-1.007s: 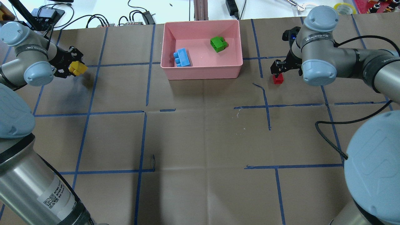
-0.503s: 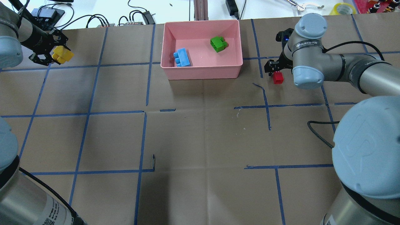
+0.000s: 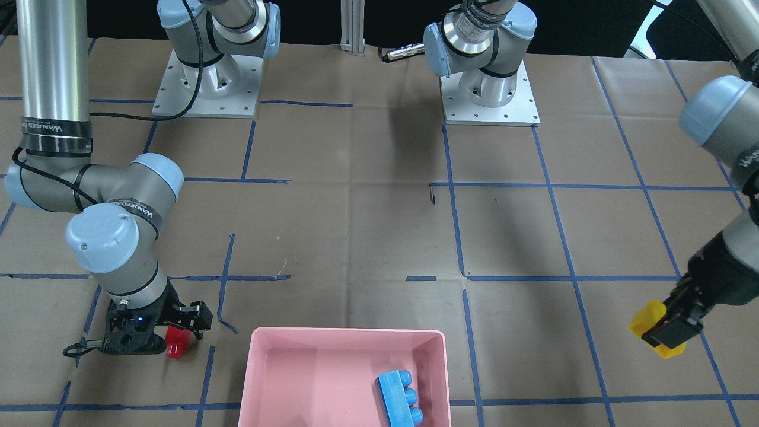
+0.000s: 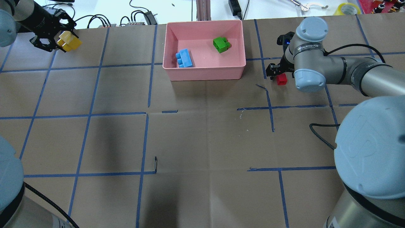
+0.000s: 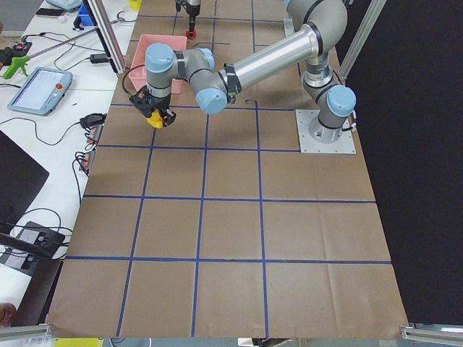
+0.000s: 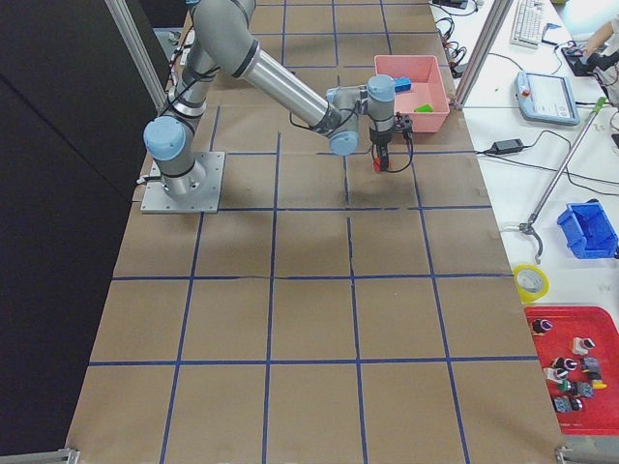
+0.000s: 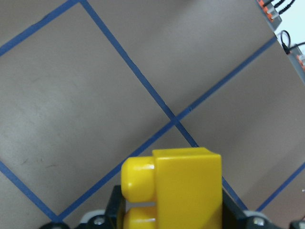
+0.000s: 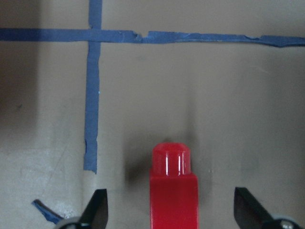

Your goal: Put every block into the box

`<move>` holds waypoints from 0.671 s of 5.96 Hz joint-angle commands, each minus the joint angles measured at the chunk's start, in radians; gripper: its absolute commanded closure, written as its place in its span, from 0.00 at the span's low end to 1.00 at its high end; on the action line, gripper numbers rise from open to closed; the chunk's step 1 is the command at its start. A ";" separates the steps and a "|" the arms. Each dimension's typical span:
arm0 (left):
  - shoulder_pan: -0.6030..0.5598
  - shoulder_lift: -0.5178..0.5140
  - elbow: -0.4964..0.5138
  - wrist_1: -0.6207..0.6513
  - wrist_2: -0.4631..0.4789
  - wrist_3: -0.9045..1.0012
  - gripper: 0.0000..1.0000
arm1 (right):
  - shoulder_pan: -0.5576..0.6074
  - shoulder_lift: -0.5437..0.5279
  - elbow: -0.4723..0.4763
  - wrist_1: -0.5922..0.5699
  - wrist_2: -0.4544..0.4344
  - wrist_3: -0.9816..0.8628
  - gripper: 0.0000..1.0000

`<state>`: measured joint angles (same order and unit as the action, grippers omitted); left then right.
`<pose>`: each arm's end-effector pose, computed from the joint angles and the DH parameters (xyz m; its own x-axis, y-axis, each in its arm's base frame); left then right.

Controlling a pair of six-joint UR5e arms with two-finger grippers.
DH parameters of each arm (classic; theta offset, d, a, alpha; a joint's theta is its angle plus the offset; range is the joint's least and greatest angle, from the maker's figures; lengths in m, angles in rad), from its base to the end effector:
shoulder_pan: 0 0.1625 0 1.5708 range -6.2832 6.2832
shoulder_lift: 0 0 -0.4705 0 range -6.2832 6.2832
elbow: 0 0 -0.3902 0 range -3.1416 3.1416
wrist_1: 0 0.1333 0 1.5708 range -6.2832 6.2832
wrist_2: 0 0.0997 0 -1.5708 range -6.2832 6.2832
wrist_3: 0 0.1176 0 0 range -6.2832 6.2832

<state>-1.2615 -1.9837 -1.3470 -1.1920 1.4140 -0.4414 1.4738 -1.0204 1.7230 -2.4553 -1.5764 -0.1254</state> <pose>0.0661 -0.7052 0.4248 -0.7311 -0.6461 0.2192 -0.6761 0.7293 -0.1050 0.0678 -0.6729 0.2137 -0.9993 -0.0253 0.0281 -0.0300 0.9834 -0.1788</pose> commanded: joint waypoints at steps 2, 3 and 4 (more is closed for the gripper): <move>-0.243 -0.058 0.063 0.003 0.000 0.065 0.74 | 0.000 0.000 0.006 0.009 -0.008 0.000 0.35; -0.303 -0.120 0.138 0.000 0.003 0.128 0.74 | 0.000 0.002 0.007 0.010 -0.008 0.000 0.47; -0.365 -0.203 0.223 0.003 0.006 0.130 0.74 | 0.000 0.008 0.004 0.030 -0.008 0.000 0.66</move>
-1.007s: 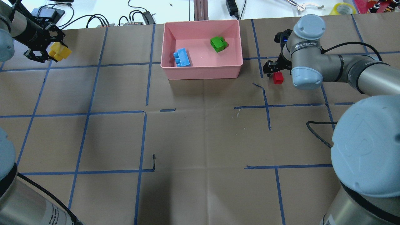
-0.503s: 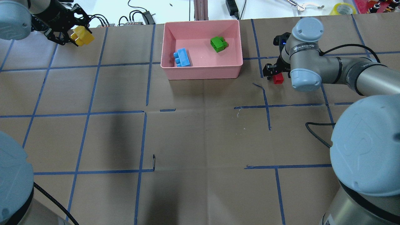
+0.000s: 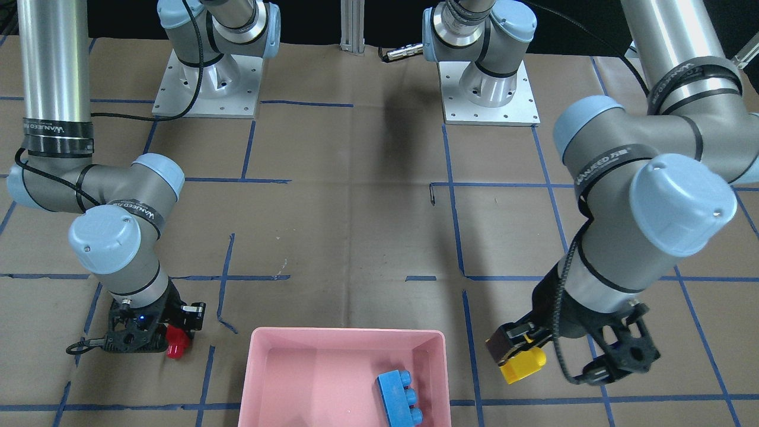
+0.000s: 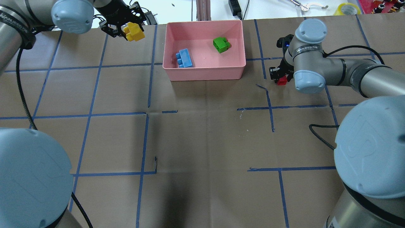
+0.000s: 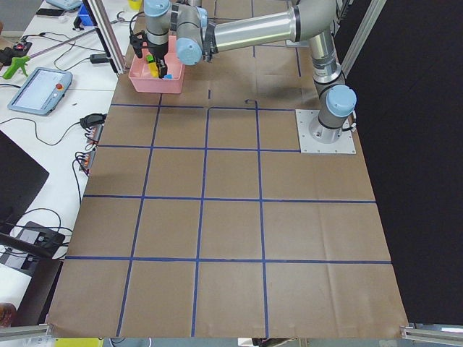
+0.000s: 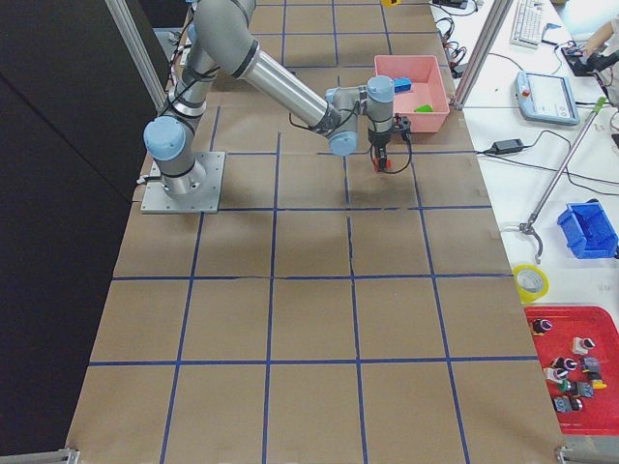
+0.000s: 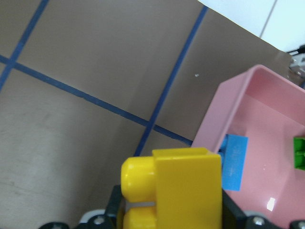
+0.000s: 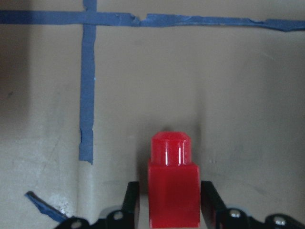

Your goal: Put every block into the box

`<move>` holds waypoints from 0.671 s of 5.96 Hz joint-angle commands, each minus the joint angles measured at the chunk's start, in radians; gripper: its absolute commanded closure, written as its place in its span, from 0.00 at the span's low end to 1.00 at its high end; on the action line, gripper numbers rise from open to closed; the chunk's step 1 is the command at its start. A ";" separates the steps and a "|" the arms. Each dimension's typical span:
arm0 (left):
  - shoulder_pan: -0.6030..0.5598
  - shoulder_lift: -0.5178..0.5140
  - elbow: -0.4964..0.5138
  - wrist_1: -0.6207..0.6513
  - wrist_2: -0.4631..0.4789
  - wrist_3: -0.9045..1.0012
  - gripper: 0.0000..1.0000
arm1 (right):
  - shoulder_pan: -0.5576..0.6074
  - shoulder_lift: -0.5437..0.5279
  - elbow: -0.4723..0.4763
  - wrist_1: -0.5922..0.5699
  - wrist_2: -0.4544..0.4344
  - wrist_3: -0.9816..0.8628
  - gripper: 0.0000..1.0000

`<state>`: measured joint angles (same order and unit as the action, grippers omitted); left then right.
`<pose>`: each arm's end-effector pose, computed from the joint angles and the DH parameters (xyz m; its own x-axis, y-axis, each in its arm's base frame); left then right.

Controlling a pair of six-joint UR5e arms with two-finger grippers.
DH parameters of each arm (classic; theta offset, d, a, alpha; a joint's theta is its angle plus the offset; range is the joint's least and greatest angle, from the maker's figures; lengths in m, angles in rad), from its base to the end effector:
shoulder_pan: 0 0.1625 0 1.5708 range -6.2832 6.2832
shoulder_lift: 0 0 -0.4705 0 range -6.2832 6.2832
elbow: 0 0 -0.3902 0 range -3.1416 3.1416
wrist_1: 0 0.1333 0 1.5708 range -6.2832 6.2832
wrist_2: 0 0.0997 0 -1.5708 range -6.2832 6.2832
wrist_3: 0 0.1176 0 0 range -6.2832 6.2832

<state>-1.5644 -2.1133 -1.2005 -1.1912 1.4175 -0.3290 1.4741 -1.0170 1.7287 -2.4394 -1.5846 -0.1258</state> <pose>-0.1465 -0.7498 0.4054 -0.9334 -0.2924 0.2079 -0.3253 0.9342 -0.1466 0.0674 -0.6694 0.2073 -0.9991 -0.0254 0.0331 -0.0302 0.9877 -0.1533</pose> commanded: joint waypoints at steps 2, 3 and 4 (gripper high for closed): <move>-0.179 -0.215 0.206 0.007 0.116 -0.023 0.73 | -0.001 -0.006 -0.020 0.075 -0.003 -0.015 0.86; -0.192 -0.249 0.187 0.090 0.118 -0.053 0.73 | -0.001 -0.024 -0.056 0.098 -0.005 -0.015 0.90; -0.197 -0.278 0.177 0.119 0.118 -0.061 0.72 | -0.001 -0.052 -0.142 0.258 -0.006 -0.006 0.90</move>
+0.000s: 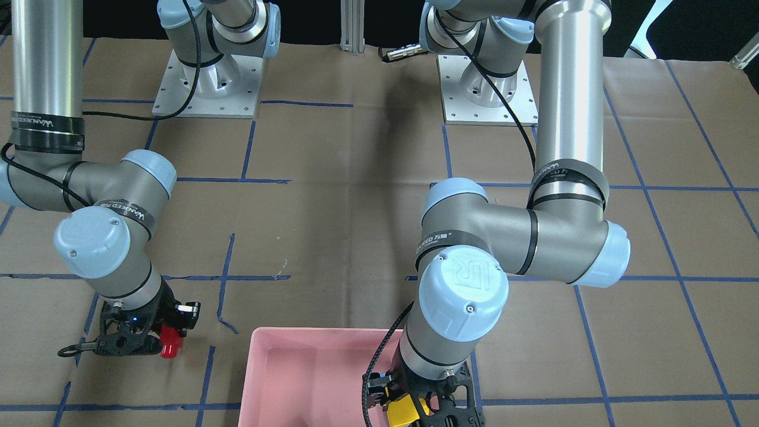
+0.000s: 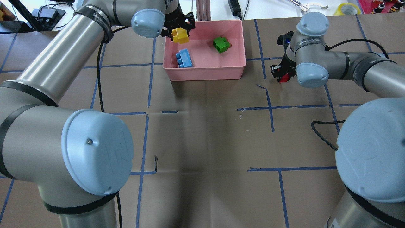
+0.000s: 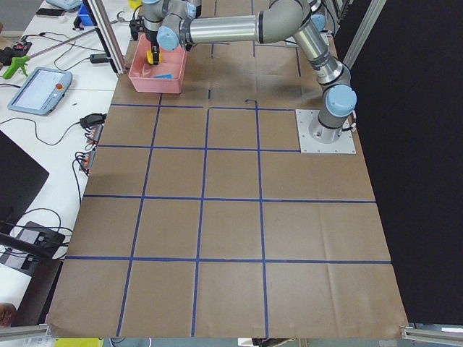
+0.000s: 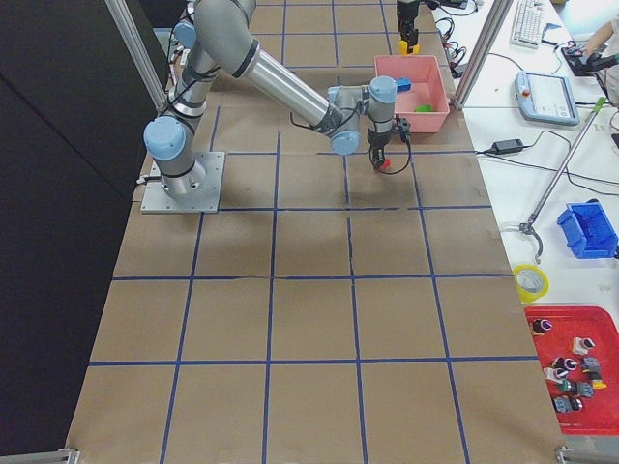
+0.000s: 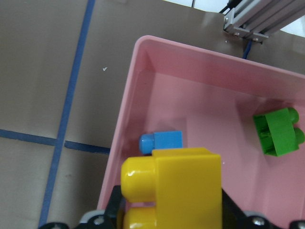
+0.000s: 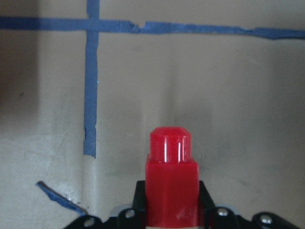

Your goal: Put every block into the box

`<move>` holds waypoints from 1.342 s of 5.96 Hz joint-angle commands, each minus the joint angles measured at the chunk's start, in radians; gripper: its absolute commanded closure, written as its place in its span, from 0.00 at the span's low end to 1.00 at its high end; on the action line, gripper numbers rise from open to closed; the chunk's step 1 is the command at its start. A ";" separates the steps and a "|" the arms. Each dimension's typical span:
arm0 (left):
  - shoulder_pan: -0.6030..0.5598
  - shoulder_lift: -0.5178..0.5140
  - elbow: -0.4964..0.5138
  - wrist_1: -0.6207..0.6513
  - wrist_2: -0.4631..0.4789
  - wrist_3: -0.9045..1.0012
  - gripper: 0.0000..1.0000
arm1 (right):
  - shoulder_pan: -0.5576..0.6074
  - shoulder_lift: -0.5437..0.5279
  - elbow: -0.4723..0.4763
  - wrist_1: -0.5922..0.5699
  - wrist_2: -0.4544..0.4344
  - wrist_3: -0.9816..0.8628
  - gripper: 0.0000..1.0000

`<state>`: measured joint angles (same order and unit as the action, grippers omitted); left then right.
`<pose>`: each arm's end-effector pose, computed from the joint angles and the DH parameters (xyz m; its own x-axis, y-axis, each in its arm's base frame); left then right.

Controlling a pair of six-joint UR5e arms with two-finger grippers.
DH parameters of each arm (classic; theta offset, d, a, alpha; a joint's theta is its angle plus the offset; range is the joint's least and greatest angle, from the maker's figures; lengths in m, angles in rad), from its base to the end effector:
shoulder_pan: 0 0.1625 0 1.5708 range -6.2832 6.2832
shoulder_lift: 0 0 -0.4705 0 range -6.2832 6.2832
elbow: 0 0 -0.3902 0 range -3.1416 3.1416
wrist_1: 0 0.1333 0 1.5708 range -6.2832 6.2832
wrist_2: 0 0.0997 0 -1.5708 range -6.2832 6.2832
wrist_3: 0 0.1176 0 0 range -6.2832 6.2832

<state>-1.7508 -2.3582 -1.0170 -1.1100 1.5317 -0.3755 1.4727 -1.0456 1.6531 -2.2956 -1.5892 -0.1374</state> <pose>-0.2854 -0.7984 0.3122 -0.9771 -0.1771 0.1180 -0.1977 0.9606 -0.1956 0.0650 -0.6787 0.2418 -0.9988 -0.0362 0.0341 -0.0399 0.9927 -0.1134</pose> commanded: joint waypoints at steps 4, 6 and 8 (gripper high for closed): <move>-0.007 0.009 0.008 0.038 0.035 -0.029 0.01 | 0.055 -0.042 -0.353 0.405 -0.005 0.135 0.90; 0.098 0.164 -0.017 -0.099 0.036 -0.011 0.01 | 0.104 -0.016 -0.418 0.314 0.011 0.301 0.90; 0.248 0.274 -0.064 -0.200 0.033 0.114 0.01 | 0.194 0.115 -0.586 0.281 0.000 0.398 0.89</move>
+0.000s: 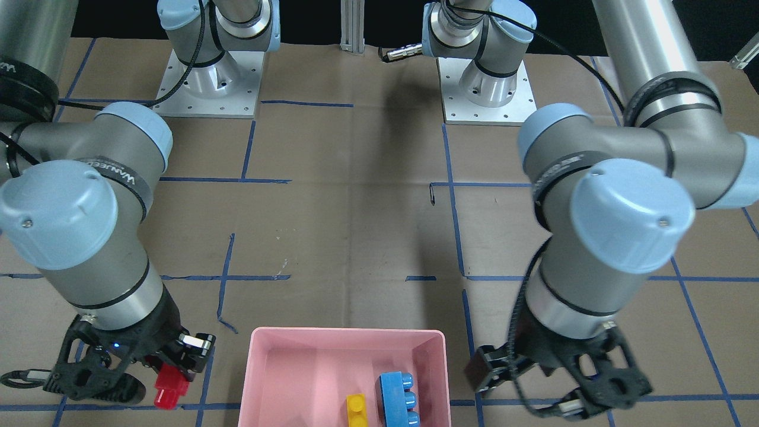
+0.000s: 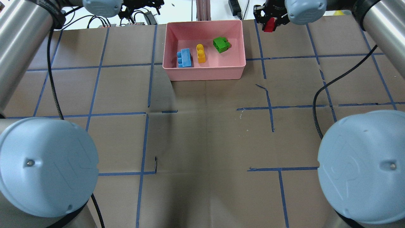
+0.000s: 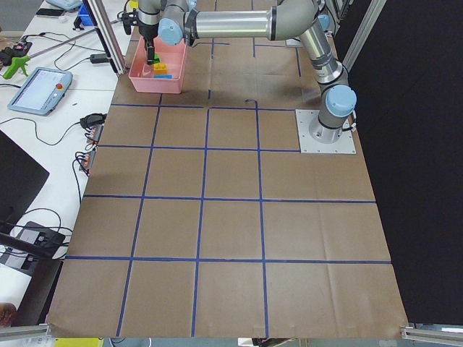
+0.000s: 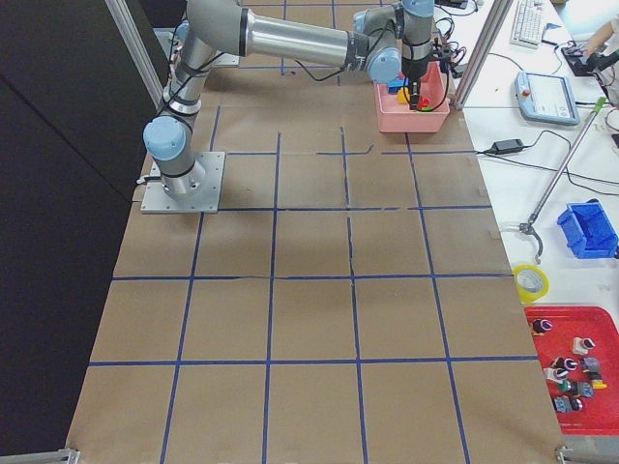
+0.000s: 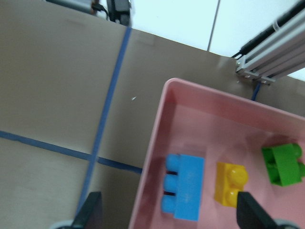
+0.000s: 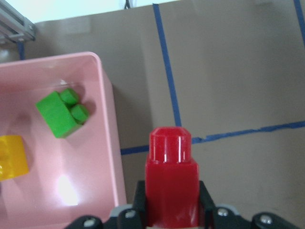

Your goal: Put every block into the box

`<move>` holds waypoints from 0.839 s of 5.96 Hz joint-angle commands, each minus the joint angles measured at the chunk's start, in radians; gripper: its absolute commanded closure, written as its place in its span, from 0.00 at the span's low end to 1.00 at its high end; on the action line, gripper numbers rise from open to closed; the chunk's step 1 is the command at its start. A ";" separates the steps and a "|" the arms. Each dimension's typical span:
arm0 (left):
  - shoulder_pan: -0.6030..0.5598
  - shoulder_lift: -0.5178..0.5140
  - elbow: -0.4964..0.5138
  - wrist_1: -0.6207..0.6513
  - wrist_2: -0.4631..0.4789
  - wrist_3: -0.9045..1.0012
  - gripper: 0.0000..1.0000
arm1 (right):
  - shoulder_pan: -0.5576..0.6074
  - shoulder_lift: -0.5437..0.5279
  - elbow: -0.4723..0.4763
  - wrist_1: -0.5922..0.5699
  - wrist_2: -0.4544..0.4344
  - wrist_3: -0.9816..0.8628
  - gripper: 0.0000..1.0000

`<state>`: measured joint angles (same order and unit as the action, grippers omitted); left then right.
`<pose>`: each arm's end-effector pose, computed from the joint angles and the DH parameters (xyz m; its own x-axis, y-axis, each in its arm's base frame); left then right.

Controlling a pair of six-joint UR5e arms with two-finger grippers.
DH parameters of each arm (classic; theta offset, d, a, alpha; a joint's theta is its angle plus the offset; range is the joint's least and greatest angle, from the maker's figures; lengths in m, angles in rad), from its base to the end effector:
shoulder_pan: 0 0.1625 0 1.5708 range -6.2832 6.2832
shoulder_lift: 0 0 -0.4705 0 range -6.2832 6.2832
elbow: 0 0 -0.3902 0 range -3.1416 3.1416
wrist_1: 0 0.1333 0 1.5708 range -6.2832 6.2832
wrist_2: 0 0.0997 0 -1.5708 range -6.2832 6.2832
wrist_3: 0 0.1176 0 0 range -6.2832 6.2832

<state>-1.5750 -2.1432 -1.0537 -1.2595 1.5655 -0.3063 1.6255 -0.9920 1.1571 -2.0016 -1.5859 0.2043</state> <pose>-0.1372 -0.7701 0.4479 -0.9547 -0.2864 0.0812 -0.2976 0.9240 -0.2399 0.1734 -0.7610 0.4050 -0.9885 0.1458 -0.0390 0.1509 0.9537 -0.2601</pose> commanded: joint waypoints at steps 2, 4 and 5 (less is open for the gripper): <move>0.186 0.182 -0.185 -0.084 0.002 0.174 0.01 | 0.143 0.194 -0.242 -0.016 -0.017 0.142 0.90; 0.249 0.308 -0.381 -0.084 0.008 0.347 0.01 | 0.180 0.259 -0.307 -0.029 -0.035 0.159 0.90; 0.250 0.365 -0.443 -0.084 0.007 0.367 0.01 | 0.185 0.262 -0.303 -0.028 -0.037 0.161 0.87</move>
<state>-1.3369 -1.8381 -1.4232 -1.3436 1.5726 0.0190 1.8008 -0.7406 0.8592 -2.0297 -1.6205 0.3605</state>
